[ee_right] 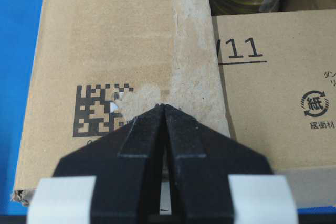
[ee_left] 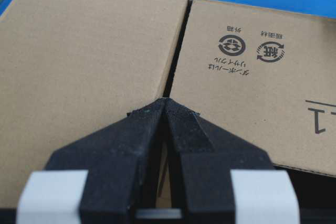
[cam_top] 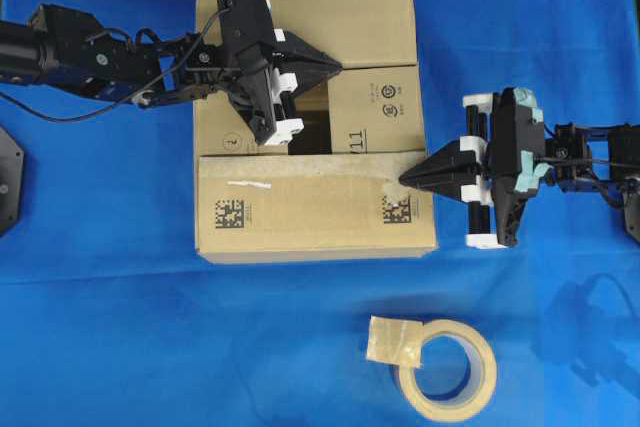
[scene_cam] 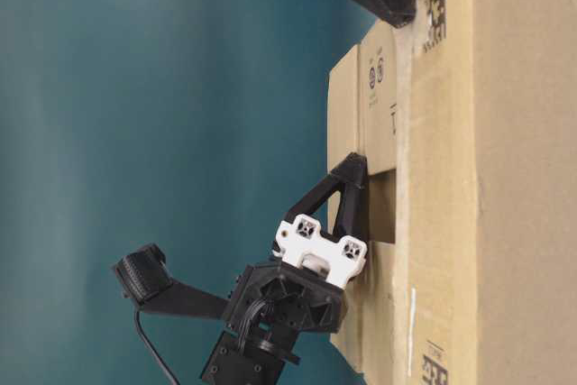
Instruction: Close the cardboard box.
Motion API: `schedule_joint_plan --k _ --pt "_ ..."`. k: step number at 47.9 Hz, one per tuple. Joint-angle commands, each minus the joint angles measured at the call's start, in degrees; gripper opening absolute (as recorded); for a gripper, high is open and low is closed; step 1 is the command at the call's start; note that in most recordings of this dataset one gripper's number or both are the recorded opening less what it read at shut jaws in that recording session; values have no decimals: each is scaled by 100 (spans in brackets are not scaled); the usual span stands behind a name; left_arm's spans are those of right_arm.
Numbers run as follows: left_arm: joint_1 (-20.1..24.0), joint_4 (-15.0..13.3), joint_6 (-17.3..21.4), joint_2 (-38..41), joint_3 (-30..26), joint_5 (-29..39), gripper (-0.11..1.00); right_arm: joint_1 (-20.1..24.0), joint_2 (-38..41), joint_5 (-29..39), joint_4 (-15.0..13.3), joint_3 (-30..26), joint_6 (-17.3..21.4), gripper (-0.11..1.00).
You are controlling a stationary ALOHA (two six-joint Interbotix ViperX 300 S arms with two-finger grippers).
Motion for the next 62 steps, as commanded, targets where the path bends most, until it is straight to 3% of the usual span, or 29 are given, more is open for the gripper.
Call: schedule_joint_plan --k 1,26,39,51,62 --pt "-105 -9 -18 -202 -62 -9 0 -9 -26 -53 9 -97 -9 0" --pt "0 -9 211 -1239 -536 923 0 -9 -18 -70 9 -114 -18 0" --pt "765 -9 677 -1362 -1020 1828 0 -9 -18 -123 18 -114 -18 0" --pt "1591 -9 1002 -1011 -1652 2821 0 -18 -18 -158 9 -114 -35 0" --pt "1907 -9 1195 -475 -2171 3691 0 -44 -18 -229 9 -114 -70 0"
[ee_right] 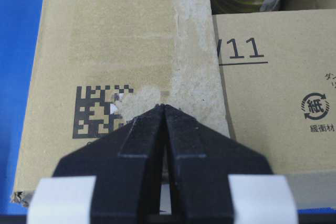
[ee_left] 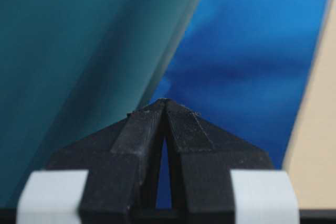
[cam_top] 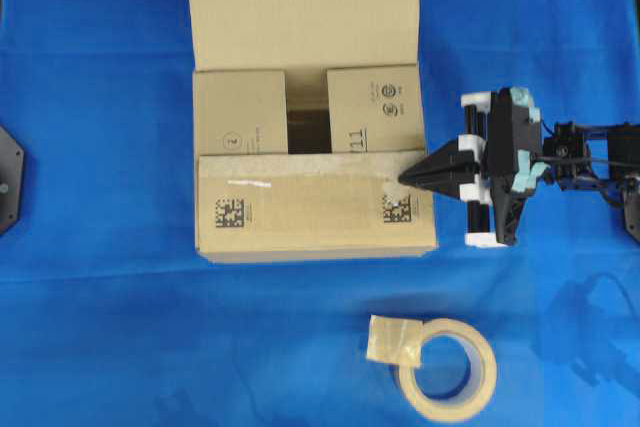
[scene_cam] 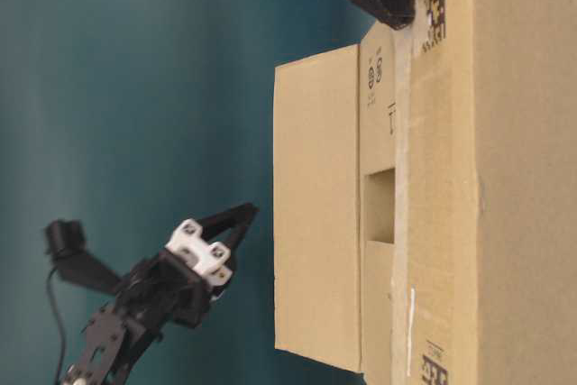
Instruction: Close the cardboard box.
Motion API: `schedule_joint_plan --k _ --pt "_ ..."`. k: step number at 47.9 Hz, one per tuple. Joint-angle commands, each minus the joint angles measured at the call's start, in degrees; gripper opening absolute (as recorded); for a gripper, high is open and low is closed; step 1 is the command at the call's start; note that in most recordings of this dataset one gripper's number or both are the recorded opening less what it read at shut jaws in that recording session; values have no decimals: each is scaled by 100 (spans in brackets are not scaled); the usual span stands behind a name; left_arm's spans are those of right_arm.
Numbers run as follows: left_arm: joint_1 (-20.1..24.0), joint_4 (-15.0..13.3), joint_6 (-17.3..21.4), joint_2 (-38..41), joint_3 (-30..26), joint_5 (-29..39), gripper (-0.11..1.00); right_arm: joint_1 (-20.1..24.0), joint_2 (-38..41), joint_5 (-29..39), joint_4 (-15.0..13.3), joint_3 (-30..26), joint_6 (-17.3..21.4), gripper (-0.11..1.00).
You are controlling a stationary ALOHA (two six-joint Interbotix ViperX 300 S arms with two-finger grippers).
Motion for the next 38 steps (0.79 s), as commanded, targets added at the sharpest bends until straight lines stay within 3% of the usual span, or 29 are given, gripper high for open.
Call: schedule_joint_plan --k 1,14,38 --pt "53 -9 18 114 -308 299 0 -26 -26 -62 9 -88 -9 0" --pt "-53 0 26 439 -668 1222 0 -88 -26 -62 -9 -88 -18 0" --pt "-404 9 35 325 -791 1679 0 -114 -26 -62 -18 -97 -26 0"
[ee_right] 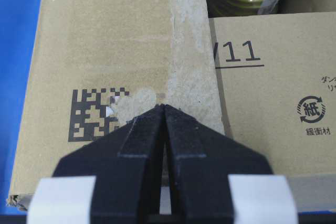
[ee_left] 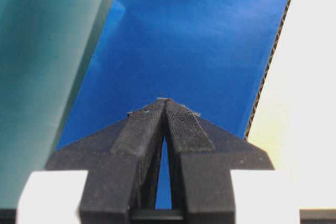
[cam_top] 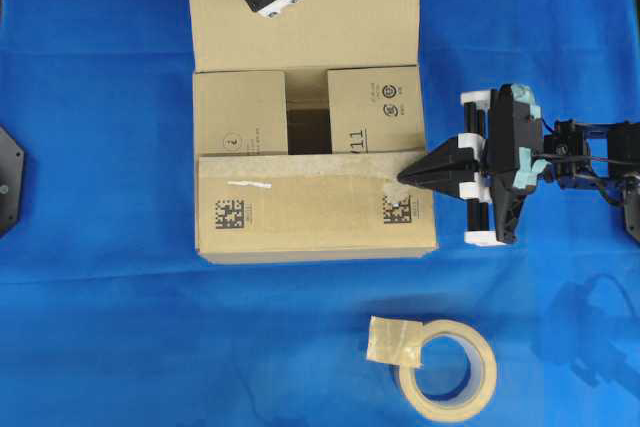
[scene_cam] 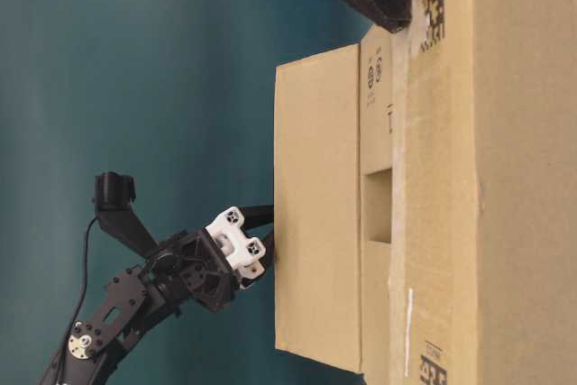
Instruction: Close the cardboard box.
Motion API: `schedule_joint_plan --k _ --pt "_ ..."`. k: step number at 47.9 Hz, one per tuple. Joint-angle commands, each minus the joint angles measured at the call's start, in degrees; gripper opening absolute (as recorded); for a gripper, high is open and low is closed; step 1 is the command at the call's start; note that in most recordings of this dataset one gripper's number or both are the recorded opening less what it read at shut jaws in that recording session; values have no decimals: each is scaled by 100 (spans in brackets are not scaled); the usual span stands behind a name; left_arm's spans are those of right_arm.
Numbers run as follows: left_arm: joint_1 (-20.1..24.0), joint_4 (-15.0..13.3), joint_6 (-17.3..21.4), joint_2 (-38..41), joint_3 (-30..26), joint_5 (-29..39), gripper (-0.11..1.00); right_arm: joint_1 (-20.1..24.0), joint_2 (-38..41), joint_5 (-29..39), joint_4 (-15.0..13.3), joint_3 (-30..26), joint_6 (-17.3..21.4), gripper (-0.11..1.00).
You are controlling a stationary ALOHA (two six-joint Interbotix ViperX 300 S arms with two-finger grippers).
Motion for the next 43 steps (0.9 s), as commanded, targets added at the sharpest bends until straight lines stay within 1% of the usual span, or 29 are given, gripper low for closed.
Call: schedule_joint_plan --k 1,17,25,34,43 --pt "-114 -9 -9 -202 -149 44 0 -53 -26 -44 0 -105 -9 0" --pt "-369 0 -18 -413 -316 475 0 -53 -26 -53 -9 -105 -9 0" --pt "-580 -9 -158 -492 -246 686 0 -53 -26 -53 -9 -97 -9 0" --pt "-932 0 -387 -598 -105 773 0 -53 -26 -53 0 -105 -9 0" --pt "-1310 -9 -475 -668 62 765 0 -53 -26 -53 0 -105 -9 0"
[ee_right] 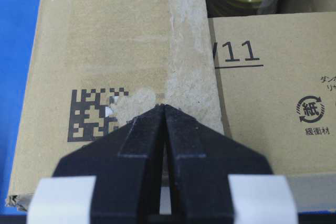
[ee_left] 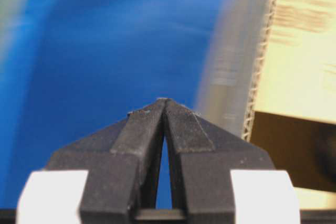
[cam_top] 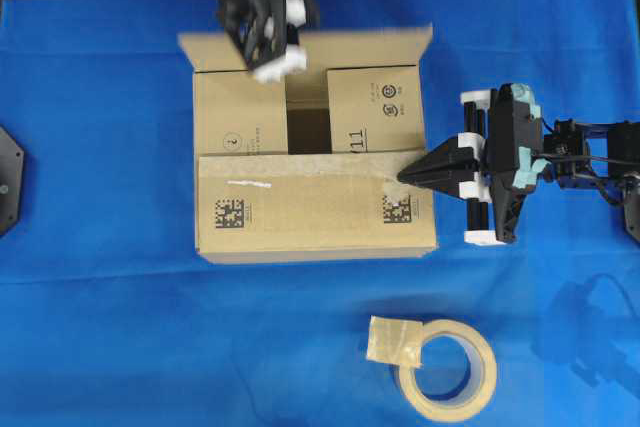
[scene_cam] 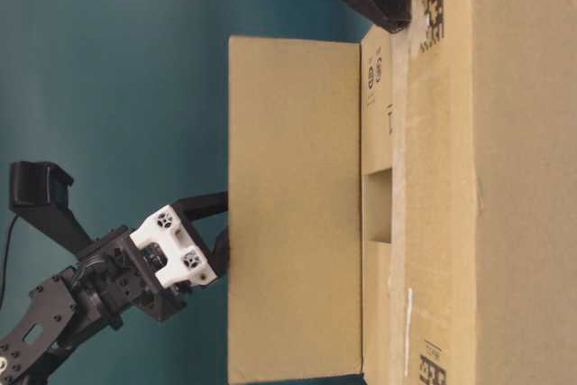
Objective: Close the cardboard box.
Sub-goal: 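Fold the back flap down with the left gripper to meet the front flap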
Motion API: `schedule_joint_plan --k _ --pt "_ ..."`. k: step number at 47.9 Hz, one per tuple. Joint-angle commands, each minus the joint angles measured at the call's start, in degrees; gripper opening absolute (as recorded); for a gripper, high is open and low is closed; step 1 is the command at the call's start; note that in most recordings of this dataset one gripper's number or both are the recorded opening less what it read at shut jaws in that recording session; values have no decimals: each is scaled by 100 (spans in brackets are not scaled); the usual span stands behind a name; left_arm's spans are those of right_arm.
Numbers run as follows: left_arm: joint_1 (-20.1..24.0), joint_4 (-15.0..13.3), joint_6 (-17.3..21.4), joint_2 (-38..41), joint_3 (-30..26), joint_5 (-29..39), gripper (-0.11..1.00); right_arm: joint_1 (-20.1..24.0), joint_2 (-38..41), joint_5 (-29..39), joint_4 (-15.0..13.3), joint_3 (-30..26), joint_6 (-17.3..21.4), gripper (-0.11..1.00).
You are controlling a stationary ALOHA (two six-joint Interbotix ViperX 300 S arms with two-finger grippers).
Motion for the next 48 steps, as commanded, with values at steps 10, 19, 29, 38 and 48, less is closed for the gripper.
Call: schedule_joint_plan --k 10,19,29,38,48 --pt "-589 26 -272 -176 202 -114 0 -35 -26 -53 0 -97 -9 0" --pt "-861 26 -501 -255 624 -554 0 -44 -26 -53 0 -97 -9 0" --pt "-967 26 -870 -255 1230 -1274 0 -53 -26 -53 0 -97 -9 0" --pt "-993 26 -1090 -334 1679 -1819 0 -97 -26 -53 -9 -105 -9 0" --pt "-1002 26 -1116 -527 2021 -2285 0 -167 -26 -53 -9 -105 -9 0"
